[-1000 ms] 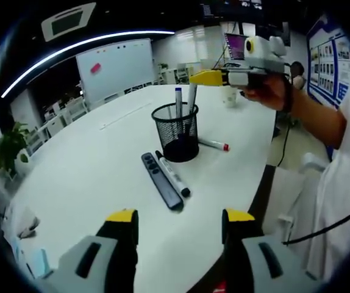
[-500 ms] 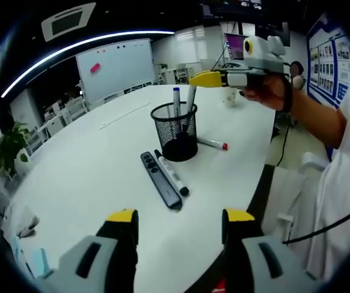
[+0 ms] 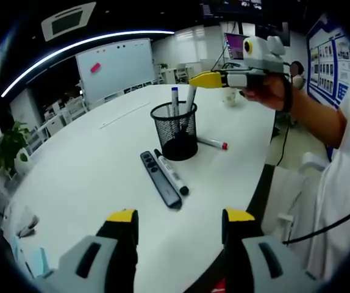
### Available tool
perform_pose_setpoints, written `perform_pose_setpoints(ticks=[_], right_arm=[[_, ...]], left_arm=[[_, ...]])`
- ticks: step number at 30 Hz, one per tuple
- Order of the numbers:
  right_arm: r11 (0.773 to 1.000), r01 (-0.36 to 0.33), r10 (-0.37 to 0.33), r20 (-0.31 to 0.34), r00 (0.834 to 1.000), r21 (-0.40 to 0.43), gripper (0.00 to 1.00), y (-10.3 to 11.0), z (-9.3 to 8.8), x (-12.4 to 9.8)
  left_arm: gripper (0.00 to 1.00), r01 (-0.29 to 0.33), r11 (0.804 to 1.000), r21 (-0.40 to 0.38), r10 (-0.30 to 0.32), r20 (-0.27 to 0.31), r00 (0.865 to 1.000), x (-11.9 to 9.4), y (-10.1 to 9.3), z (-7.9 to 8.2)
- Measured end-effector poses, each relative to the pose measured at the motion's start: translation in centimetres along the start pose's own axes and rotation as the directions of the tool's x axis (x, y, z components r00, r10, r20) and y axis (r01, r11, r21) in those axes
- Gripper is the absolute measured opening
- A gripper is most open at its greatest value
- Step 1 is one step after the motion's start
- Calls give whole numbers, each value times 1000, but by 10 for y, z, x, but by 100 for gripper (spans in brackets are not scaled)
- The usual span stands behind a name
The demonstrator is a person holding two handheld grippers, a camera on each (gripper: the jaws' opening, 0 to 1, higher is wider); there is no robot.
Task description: Place the scattered laser pointers and whiteboard markers into the pen holder and stack the scattered paper cups together
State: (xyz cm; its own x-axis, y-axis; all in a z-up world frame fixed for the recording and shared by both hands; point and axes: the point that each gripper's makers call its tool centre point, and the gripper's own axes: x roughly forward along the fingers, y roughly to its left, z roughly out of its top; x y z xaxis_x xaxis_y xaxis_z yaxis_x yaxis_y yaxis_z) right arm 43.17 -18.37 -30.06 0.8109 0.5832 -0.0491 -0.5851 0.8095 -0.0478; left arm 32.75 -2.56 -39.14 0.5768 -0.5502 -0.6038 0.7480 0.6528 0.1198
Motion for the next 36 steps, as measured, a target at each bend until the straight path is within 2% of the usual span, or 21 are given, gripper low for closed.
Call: perform_pose_setpoints(ticks=[18, 36], right_arm=[[1000, 8, -9, -16, 1000, -15, 11, -2, -4, -1], [1000, 11, -11, -7, 1000, -22, 11, -6, -1, -6]], left_arm=[[55, 4, 1000, -1, -4, 4, 1000, 0, -1, 0], [55, 9, 1000, 12, -9, -1, 1000, 2, -3, 4]])
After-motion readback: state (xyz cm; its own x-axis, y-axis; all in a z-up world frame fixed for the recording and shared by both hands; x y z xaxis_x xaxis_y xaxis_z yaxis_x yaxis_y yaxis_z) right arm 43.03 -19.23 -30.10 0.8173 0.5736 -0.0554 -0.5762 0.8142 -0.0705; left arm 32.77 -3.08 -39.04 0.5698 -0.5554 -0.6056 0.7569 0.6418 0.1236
